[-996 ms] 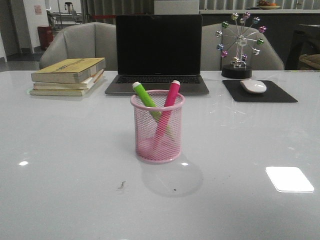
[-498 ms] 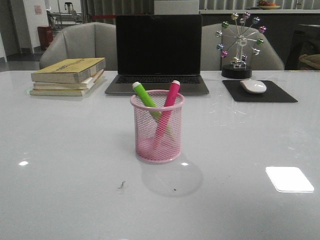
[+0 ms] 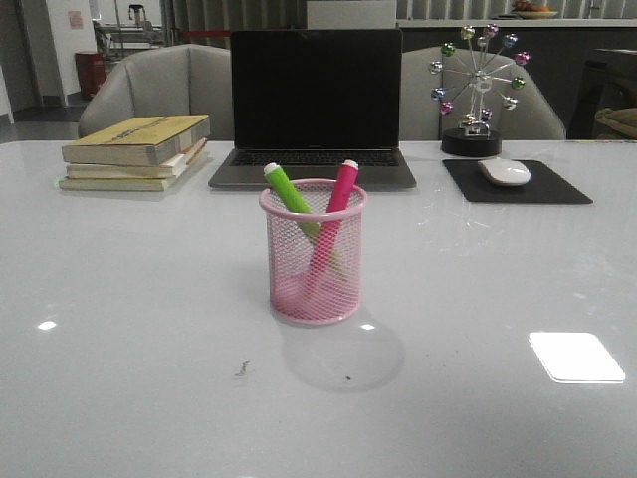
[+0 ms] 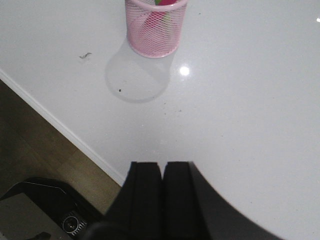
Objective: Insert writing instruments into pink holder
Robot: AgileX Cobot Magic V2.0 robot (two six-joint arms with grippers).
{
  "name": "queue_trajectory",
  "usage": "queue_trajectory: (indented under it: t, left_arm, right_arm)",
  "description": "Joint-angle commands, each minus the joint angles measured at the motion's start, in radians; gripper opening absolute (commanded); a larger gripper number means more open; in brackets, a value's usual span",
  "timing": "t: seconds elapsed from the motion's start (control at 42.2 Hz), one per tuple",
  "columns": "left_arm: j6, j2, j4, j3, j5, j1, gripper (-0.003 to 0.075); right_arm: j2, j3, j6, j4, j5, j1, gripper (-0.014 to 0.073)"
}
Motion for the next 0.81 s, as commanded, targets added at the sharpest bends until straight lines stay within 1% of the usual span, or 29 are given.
queue_trajectory:
  t: [0.0, 0.095, 0.19, 0.356, 0.474, 0.545, 0.593, 0.688, 0.783]
  left_arm:
    - [-0.008, -0.086, -0.003, 0.062, -0.230, 0.115, 0.0091]
    - [-0.008, -0.180, -0.005, 0.178, -0.346, 0.235, 0.0091]
    - [-0.008, -0.281, -0.019, 0.291, -0.454, 0.326, 0.0091]
    - [-0.008, -0.398, -0.056, 0.428, -0.519, 0.413, 0.0091]
    - [-0.008, -0.451, -0.063, 0.486, -0.556, 0.440, 0.0092]
    - [-0.008, -0.459, -0.063, 0.512, -0.626, 0.441, 0.0092]
    - [-0.008, -0.459, -0.063, 0.510, -0.615, 0.441, 0.0092]
    - [-0.001, -0.459, -0.059, 0.510, -0.649, 0.428, 0.0092]
    - [-0.001, -0.459, -0.057, 0.510, -0.655, 0.423, 0.0091]
  right_arm:
    - [-0.006, -0.027, -0.007, -0.009, -0.059, 0.001, 0.0057]
    - [-0.006, -0.027, -0.007, -0.009, -0.059, 0.001, 0.0057]
    - [-0.006, -0.027, -0.007, -0.009, -0.059, 0.001, 0.0057]
    - [-0.006, -0.027, -0.007, -0.009, -0.059, 0.001, 0.0057]
    - [-0.006, -0.027, -0.007, -0.009, -0.059, 0.001, 0.0057]
    - [-0.006, -0.027, -0.007, -0.009, -0.059, 0.001, 0.0057]
    - [-0.006, -0.027, -0.007, -0.009, -0.058, 0.001, 0.0057]
    - [-0.006, -0.027, -0.007, -0.009, -0.057, 0.001, 0.0057]
    - [-0.006, -0.027, -0.007, -0.009, -0.057, 0.001, 0.0057]
